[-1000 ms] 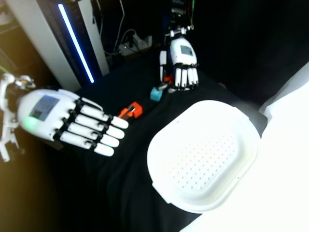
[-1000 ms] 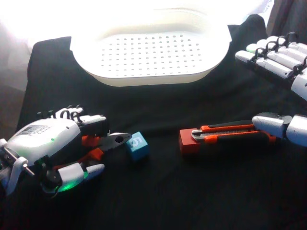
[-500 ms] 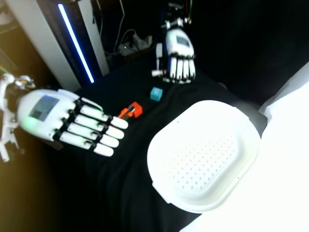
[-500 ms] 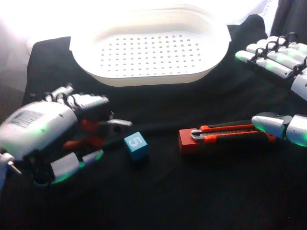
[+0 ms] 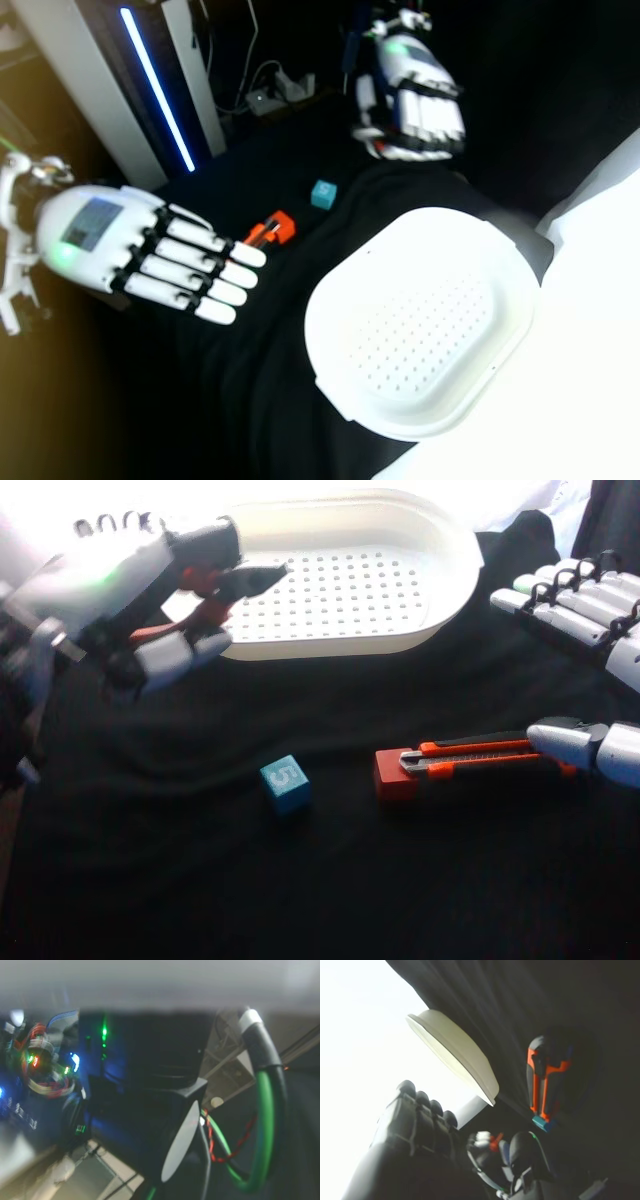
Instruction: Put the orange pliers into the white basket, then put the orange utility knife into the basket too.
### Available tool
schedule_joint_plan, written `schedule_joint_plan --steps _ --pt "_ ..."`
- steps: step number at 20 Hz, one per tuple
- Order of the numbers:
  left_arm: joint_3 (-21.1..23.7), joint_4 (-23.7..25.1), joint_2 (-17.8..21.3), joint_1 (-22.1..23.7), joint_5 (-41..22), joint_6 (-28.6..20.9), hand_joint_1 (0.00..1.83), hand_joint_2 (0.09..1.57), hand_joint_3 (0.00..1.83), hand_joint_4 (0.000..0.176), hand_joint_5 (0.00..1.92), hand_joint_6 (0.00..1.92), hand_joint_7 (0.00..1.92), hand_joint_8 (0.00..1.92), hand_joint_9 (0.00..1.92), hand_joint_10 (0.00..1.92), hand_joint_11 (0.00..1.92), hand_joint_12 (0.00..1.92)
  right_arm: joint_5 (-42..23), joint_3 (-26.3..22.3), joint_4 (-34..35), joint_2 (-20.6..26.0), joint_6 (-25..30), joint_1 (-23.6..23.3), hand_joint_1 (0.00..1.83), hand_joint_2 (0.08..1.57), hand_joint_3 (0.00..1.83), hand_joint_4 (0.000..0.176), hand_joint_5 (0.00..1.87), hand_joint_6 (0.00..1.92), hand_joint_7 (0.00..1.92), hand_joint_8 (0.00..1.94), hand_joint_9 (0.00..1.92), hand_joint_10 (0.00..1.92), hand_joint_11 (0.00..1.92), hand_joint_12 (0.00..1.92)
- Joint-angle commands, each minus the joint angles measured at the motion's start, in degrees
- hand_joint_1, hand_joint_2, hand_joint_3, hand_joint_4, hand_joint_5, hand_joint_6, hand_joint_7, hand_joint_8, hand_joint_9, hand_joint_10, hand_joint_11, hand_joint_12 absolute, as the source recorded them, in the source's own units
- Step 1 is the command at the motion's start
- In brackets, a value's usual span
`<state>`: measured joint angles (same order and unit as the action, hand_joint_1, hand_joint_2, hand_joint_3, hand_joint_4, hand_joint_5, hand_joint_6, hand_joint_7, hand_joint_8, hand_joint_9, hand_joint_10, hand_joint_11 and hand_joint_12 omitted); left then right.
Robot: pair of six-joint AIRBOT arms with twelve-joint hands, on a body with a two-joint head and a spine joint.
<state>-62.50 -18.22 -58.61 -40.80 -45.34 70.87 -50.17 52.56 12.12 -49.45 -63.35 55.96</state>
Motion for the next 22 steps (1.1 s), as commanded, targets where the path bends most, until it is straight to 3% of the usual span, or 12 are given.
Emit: schedule_joint_plan --steps 1,3,5,9,10,12,13,15,16,17,18,22 --pt "-0.4 1.5 -0.7 1.8 -3.1 0.4 0.96 1.47 0.0 0.02 0.41 1.8 0.39 1.9 0.15 1.85 0.27 1.92 -6.4 0.2 -0.5 -0.1 -0.3 -0.7 0.41 1.29 0.0 0.034 0.0 0.0 0.0 0.0 0.0 0.0 0.0 0.0" --pt "-4.5 -1.8 -4.4 7.5 5.3 7.6 0.98 1.45 0.0 0.022 0.42 1.81 0.42 1.83 0.13 1.82 0.22 1.92 -6.3 0.2 -0.2 -0.6 -0.3 -0.7 0.39 1.3 0.0 0.027 0.0 0.0 0.0 0.0 0.0 0.0 0.0 0.0" --pt "-8.7 -2.7 -7.6 10.5 11.0 8.5 0.98 1.45 0.0 0.024 0.43 1.82 0.42 1.81 0.17 1.66 0.18 1.92 -6.3 0.2 -0.2 -0.8 -0.2 -0.7 0.36 1.3 0.0 0.045 0.0 0.0 0.0 0.0 0.0 0.0 0.0 0.0" --pt "-16.6 -9.3 -13.9 14.2 19.1 13.4 1.01 1.42 0.0 0.024 0.44 1.77 0.48 1.75 0.27 1.63 0.23 1.92 -6.0 0.3 -0.2 -1.4 -0.2 -0.6 0.42 1.3 0.0 0.033 0.0 0.0 0.0 0.0 0.0 0.0 0.0 0.0" --pt "-18.3 -12.3 -15.3 14.5 20.9 16.3 0.99 1.43 0.0 0.005 0.46 1.84 0.43 1.73 0.2 1.42 0.09 1.85 -5.9 0.4 -0.2 -1.5 -0.2 -0.6 0.42 1.31 0.0 0.039 0.0 0.0 0.0 0.0 0.0 0.0 0.0 0.0" --pt "-21.0 -15.2 -17.4 14.6 23.9 18.0 1.01 1.42 0.0 0.023 0.48 1.78 0.45 1.73 0.18 1.38 0.07 1.83 -5.8 0.5 -0.3 -1.8 -0.2 -0.6 0.39 1.32 0.01 0.028 0.0 0.0 0.0 0.0 0.0 0.0 0.0 0.0" --pt "-23.1 -17.0 -18.6 14.4 25.8 18.0 0.98 1.4 0.0 0.0 0.48 1.72 0.25 1.24 0.16 1.29 0.04 1.75 -5.8 0.5 -0.3 -2.0 -0.2 -0.6 0.4 1.33 0.01 0.034 0.0 0.0 0.0 0.0 0.0 0.0 0.0 0.0" --pt "-24.2 -18.2 -19.3 14.0 26.8 18.0 0.96 1.28 0.0 0.0 0.2 0.72 0.21 0.71 0.11 1.05 0.0 1.66 -5.8 0.5 -0.3 -2.1 -0.2 -0.6 0.36 1.33 0.01 0.035 0.0 0.0 0.0 0.0 0.0 0.0 0.0 0.0" --pt "-24.3 -18.4 -19.3 13.9 26.8 18.0 0.79 1.25 0.0 0.0 0.16 0.36 0.19 0.31 0.04 0.68 0.0 1.38 -5.8 0.5 -0.3 -2.1 -0.2 -0.6 0.34 1.34 0.01 0.041 0.0 0.0 0.0 0.0 0.0 0.0 0.0 0.0" --pt "-24.1 -18.4 -19.2 13.9 26.7 18.0 0.54 1.17 0.0 0.06 0.05 0.06 0.02 0.02 0.01 0.05 0.0 0.64 -5.8 0.5 -0.2 -2.1 -0.2 -0.6 0.36 1.35 0.01 0.039 0.0 0.0 0.0 0.0 0.0 0.0 0.0 0.0" --pt "-23.9 -18.2 -19.0 13.9 26.2 18.0 0.54 1.17 0.0 0.06 0.05 0.06 0.02 0.02 0.01 0.05 0.0 0.64 -5.8 0.4 -0.2 -2.1 -0.2 -0.6 0.36 1.35 0.01 0.039 0.0 0.0 0.0 0.0 0.0 0.0 0.0 0.0" --pt "-19.4 -15.7 -15.7 14.4 21.0 18.0 0.28 1.09 0.0 0.152 0.0 0.0 0.0 0.0 0.0 0.0 0.0 0.02 -5.8 0.3 -0.4 -2.0 -0.2 -0.6 0.45 1.32 0.0 0.041 0.0 0.0 0.0 0.0 0.0 0.0 0.0 0.0"
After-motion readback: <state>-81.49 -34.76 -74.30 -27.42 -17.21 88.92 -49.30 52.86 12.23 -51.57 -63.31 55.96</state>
